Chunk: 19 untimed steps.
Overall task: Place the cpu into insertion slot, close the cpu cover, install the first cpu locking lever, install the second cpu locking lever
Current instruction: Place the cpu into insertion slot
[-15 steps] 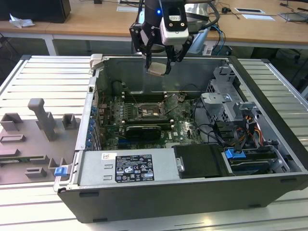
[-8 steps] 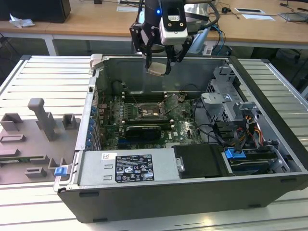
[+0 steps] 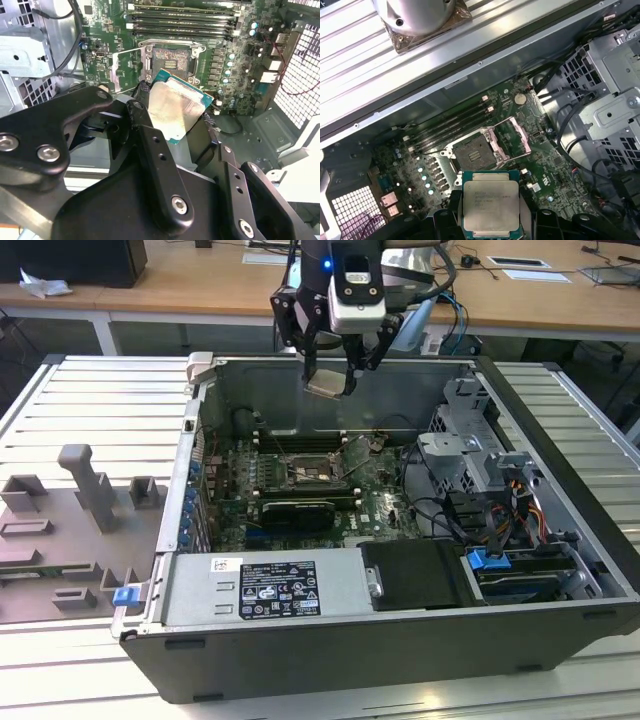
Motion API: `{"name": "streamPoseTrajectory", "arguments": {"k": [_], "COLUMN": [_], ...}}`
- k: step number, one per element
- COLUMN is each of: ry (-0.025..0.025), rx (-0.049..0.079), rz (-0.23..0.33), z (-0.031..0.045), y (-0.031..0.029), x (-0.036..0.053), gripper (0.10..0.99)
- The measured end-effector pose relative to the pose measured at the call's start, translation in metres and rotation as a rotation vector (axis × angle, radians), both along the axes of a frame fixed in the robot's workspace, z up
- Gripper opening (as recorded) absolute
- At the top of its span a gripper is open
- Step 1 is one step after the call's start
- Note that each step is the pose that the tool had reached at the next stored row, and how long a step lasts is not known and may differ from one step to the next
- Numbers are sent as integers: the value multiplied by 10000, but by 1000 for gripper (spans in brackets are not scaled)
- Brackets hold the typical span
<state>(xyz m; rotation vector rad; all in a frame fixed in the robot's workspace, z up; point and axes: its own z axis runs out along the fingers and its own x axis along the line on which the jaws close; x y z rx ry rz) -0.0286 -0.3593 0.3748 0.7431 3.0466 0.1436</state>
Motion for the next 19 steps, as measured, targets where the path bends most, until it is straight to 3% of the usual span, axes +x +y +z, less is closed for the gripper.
{"name": "streamPoseTrajectory", "arguments": {"k": [12,19], "ry": [0,0], "rx": [0,1], "rz": [-717,-1593], "z": [-4,-9], "y": [0,0], "x": [0,0], "gripper": [541,541]}}
